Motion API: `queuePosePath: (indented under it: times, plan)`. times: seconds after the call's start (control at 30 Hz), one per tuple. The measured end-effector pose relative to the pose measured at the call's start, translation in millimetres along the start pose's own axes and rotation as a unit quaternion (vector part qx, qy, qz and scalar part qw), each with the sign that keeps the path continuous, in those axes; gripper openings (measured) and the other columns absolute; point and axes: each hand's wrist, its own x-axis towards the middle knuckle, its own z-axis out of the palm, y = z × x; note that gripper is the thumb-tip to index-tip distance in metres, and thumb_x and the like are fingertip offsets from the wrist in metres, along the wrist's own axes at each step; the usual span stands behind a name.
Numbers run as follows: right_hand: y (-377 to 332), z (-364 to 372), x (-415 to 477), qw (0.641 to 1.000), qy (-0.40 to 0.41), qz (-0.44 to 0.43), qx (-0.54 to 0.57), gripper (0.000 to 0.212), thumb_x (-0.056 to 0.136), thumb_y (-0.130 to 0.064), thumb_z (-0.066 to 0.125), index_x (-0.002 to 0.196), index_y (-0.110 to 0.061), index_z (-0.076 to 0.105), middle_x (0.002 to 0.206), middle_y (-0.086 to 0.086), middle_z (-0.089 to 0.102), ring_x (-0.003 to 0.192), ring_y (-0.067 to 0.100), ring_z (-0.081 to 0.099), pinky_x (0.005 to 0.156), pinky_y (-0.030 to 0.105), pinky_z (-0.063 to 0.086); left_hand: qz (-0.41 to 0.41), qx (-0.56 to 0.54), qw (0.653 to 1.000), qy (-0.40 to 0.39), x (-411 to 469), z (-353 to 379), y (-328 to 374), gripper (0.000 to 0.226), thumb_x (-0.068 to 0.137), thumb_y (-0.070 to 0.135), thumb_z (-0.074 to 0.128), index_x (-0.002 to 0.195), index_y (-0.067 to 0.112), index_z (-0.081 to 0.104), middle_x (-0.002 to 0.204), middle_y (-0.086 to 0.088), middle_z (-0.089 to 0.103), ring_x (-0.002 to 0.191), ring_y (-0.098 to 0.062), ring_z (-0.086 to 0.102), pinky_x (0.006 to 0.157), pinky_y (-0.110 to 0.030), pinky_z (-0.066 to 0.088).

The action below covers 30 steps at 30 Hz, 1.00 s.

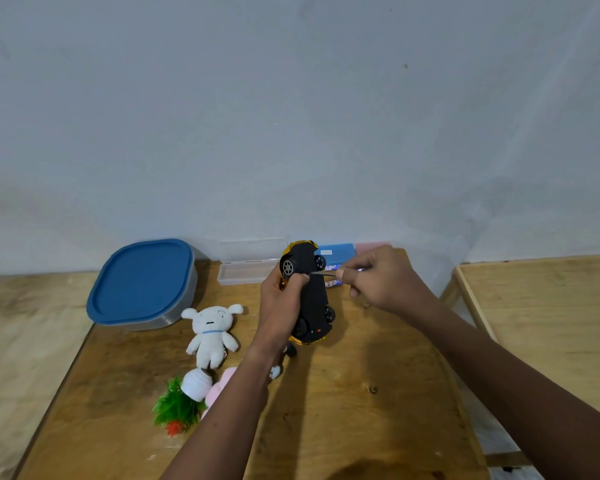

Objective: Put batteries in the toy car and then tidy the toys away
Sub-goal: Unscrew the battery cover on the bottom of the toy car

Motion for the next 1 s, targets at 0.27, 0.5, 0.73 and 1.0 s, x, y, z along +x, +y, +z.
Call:
queuePosePath:
  times: [0.27,0.5,0.73,1.0]
  plan:
    - [-7,-5,3,0.998,-0.015,0.052,0.02,0.018,0.092,-0.023,0.066,0.08,-0.018,0.078,0.051,-0.005,0.063,0.036,-0.005,0.047,0.052,0.02,0.033,0.067,0.044,0.997,-0.016,-2,-2,5,0.022,0.094,-0.002,0.053,0.103,0.012,0.068,0.072,0.012,0.067,0.066,-0.004,0.063,0.058,-0.02,0.052]
    - [-11,-5,-4,0.982,0.016,-0.105,-0.159,0.011,0.087,-0.026,0.07,0.092,-0.022,0.079,0.069,-0.018,0.06,0.068,0.012,0.063,0.058,0.019,0.044,0.042,0.046,0.997,-0.044,-3,-4,4,0.022,0.095,0.0,0.052,0.105,0.012,0.069,0.075,0.001,0.067,0.066,-0.011,0.065,0.057,-0.028,0.054]
    - [-8,-14,-3,0.912,0.013,-0.262,-0.317,0.024,0.092,-0.028,0.061,0.112,-0.034,0.073,0.092,-0.009,0.07,0.087,0.015,0.061,0.061,0.025,0.026,-0.018,0.029,0.998,-0.047,1,-5,4,0.015,0.095,0.008,0.052,0.094,0.013,0.067,0.073,-0.004,0.065,0.067,-0.018,0.063,0.057,-0.031,0.054]
    - [-15,-24,0,0.922,-0.005,-0.198,-0.331,0.033,0.1,-0.034,0.041,0.092,-0.013,0.066,0.062,-0.001,0.058,0.065,0.021,0.05,0.054,0.025,0.03,-0.104,-0.014,0.992,-0.073,-3,0,4,0.019,0.096,0.015,0.051,0.105,0.007,0.065,0.078,-0.006,0.072,0.069,-0.019,0.068,0.056,-0.029,0.054]
